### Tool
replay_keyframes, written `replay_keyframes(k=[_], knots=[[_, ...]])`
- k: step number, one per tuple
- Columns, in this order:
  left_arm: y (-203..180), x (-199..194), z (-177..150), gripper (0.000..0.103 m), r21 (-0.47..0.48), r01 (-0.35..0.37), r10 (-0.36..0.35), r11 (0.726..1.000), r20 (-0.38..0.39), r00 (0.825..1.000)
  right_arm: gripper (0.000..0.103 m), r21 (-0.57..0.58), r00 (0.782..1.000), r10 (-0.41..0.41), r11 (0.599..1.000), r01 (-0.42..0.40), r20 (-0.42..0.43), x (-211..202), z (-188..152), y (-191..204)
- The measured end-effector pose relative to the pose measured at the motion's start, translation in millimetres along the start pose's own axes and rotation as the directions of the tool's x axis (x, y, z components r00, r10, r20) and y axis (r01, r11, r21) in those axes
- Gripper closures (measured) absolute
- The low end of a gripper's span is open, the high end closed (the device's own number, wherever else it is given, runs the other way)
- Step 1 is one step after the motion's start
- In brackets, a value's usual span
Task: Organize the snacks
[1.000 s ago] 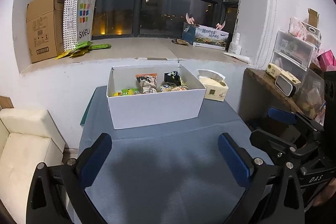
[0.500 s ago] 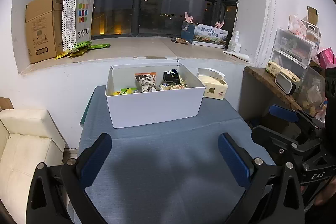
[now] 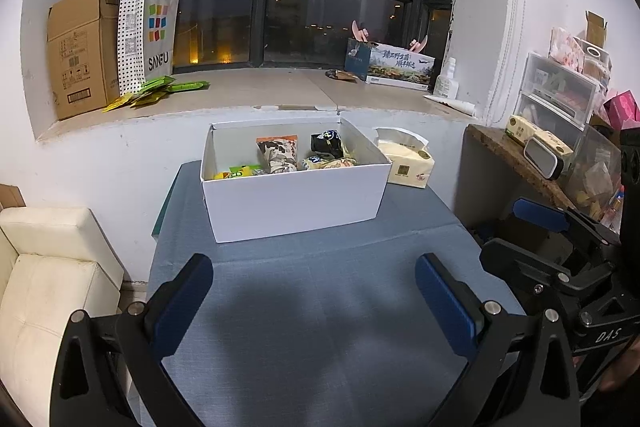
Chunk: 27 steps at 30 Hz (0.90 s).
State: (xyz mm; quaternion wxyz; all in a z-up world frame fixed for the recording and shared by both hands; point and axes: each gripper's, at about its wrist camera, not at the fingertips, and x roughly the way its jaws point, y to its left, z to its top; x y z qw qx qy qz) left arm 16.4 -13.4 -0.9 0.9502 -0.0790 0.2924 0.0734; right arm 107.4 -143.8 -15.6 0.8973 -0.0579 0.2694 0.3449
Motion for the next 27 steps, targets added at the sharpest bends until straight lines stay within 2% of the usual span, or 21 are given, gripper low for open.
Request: replay_keyframes(k=[27], knots=[[-1.6,1.3,-2.2,0.0,0.005,-0.002,0.002,1.0,-0.006,1.0,0.0,0.0,1.0,-0.001,1.0,0.001,-0.001,-0.1,-0.8,2.6]])
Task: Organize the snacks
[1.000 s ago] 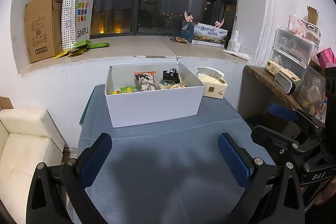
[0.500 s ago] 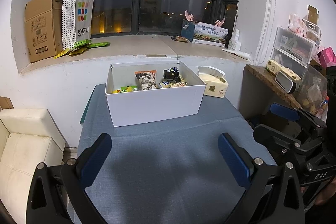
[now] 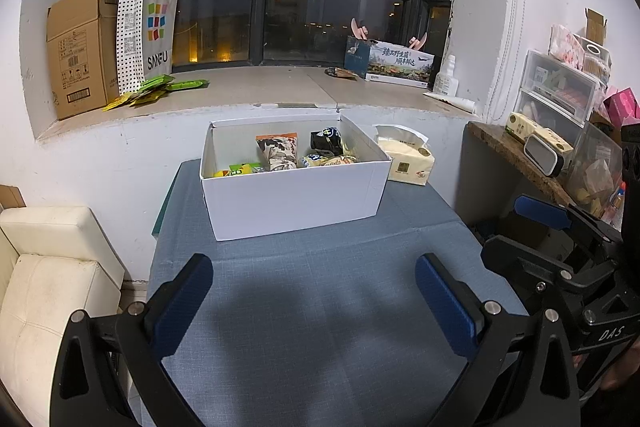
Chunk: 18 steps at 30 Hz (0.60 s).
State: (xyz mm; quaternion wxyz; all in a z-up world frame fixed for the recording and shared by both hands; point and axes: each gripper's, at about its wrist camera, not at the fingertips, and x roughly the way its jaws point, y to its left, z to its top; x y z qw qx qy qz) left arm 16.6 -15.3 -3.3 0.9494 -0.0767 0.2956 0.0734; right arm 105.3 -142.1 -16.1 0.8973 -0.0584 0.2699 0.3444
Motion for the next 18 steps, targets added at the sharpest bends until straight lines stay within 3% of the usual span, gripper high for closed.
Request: replay_keyframes(k=[18], knots=[[-1.1,-0.3,-0.3,0.0,0.003,0.0,0.0,1.0,-0.001,1.0,0.0,0.003,1.0,0.002,1.0,-0.002,-0.001,0.4,-0.4,-0.5]])
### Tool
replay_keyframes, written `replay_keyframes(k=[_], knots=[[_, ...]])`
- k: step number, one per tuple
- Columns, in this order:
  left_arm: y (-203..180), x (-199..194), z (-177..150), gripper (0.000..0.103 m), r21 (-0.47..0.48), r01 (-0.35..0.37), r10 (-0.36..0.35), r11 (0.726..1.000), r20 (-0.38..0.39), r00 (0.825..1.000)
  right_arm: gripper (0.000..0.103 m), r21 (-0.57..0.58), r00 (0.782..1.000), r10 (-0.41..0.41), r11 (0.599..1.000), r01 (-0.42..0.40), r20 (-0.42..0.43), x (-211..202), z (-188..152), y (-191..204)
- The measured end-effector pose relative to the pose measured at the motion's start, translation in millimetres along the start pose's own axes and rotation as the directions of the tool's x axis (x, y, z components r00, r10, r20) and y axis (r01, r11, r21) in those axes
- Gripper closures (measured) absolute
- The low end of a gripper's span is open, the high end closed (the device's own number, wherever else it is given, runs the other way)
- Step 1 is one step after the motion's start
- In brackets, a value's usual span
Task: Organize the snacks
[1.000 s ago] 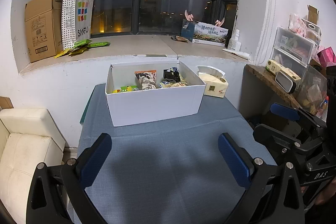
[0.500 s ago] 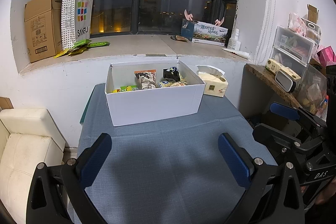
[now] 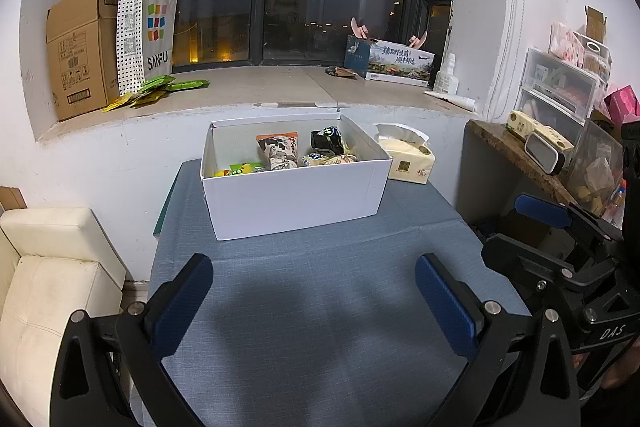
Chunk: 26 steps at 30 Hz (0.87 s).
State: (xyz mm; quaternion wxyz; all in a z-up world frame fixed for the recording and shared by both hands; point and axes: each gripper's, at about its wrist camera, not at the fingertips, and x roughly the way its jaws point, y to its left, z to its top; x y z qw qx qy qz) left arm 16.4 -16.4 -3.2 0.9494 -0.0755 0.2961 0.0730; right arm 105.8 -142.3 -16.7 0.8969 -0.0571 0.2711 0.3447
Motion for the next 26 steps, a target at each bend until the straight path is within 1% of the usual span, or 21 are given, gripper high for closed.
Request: replay_keyframes(k=[19,22,26], knots=[[3.7,1.1,-1.7,0.0,0.005,-0.004,0.004,1.0,-0.008,1.0,0.0,0.002,1.0,0.0,1.0,0.0,-0.004,1.6,-0.1,0.0],[4.0,0.8,-2.1,0.0,0.007,0.006,-0.006,1.0,-0.005,1.0,0.0,0.002,1.0,0.0,1.0,0.0,-0.006,1.5,-1.6,-0.2],[3.6,1.4,-2.6,0.0,0.011,-0.003,0.003,1.0,-0.006,1.0,0.0,0.003,1.0,0.0,1.0,0.0,-0.007,1.7,-1.5,-0.3]])
